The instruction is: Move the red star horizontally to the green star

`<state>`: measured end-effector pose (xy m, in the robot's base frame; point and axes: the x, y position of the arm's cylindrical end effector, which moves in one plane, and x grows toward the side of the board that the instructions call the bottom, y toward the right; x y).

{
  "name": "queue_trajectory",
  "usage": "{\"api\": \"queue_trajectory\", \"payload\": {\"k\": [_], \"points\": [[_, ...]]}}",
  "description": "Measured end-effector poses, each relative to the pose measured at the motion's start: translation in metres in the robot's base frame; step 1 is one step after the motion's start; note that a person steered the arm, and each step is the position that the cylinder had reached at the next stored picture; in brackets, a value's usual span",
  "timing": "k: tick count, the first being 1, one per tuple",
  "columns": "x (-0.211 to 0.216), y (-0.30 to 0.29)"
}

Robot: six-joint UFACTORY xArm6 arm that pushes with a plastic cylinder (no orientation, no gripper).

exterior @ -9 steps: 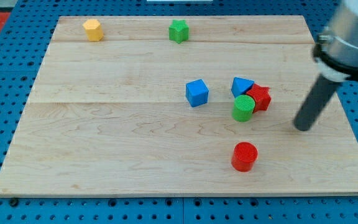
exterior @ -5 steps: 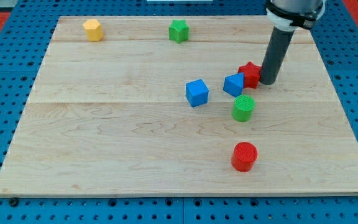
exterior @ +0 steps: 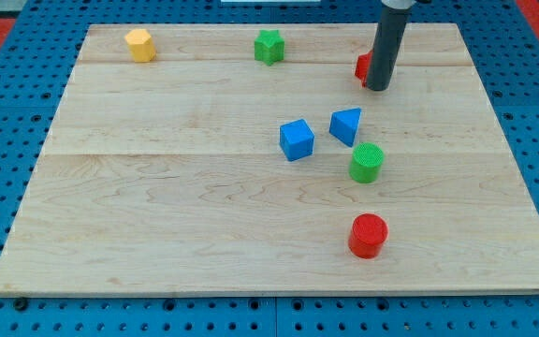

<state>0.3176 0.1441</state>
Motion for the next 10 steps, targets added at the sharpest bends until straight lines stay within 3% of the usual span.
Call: {"api": "queue_trajectory", "payload": {"k": [3,8,10], "points": [[-0.049,0.0],[-0.035,0.021],[0.084,0.036]]}}
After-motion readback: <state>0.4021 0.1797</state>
